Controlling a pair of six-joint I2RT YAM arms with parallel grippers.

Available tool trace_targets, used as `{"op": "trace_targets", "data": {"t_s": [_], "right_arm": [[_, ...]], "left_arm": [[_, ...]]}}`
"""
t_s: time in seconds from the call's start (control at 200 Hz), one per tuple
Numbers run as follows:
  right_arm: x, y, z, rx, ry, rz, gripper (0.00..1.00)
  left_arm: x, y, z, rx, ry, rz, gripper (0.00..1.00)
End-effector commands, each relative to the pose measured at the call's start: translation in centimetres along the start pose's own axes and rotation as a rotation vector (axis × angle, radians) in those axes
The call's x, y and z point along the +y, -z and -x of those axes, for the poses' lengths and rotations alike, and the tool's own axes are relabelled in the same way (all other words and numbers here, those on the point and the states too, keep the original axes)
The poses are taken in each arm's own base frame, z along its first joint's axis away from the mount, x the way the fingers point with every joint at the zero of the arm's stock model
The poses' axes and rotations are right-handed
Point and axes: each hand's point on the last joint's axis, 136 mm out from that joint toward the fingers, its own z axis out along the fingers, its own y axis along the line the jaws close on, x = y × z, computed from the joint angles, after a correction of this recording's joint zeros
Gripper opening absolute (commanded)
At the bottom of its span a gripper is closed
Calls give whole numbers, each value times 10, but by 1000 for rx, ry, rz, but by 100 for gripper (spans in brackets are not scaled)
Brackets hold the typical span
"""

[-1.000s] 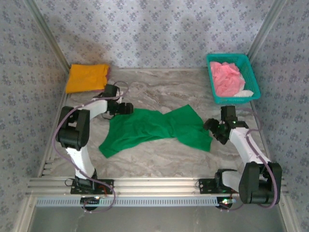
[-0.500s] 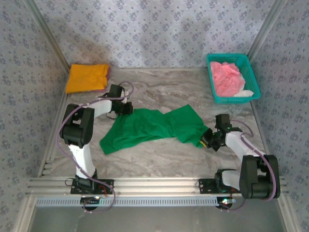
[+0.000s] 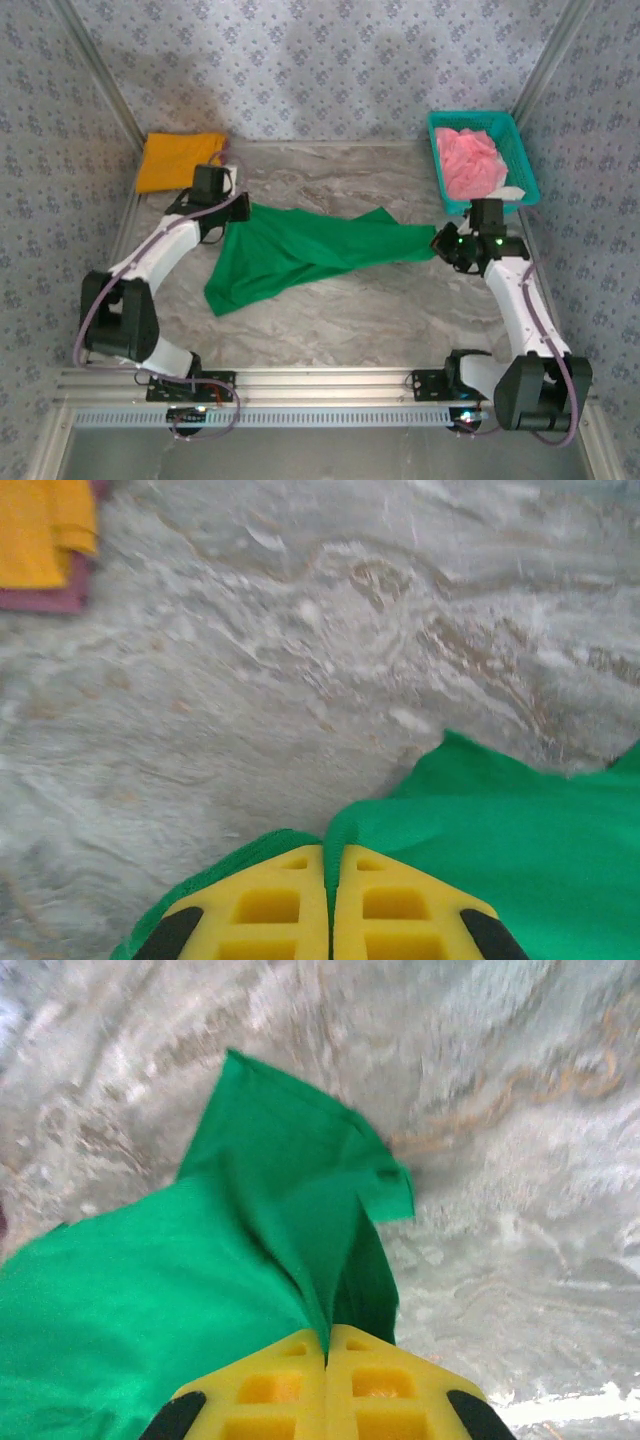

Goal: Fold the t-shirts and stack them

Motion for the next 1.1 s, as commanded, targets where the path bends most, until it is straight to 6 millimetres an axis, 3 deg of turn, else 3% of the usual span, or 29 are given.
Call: {"op": "trace_targets", "data": {"t_s": [0.0,0.14,0.175,0.285,0.475,0.735,0.844,0.979,1.094], "right_arm": [[4,29,20,-53,54,-21,0],[26,61,53,-176,91,22,0],[42,76,67,-222,114,63,0],[70,97,82,-292,165,152,0],[102,144,79,-406,290,254,0],[131,254,41,-651,443,417,0],[137,289,31,-708,466,437,0],[148,318,28,-758,476,475,0],[152,337,31,-803,465,480,0]], "left_arm": [[17,18,2,-31,-12,73,0],[22,45,17,-97,-16,96,0],[20,53,21,-122,-22,90,0],[10,84,41,-217,-43,55,0],[-23,159,72,-403,-80,-83,0],[-67,294,86,-659,-180,-263,0],[-80,342,90,-714,-210,-313,0],[-97,387,99,-768,-232,-386,0],[-103,406,106,-789,-242,-406,0]]}}
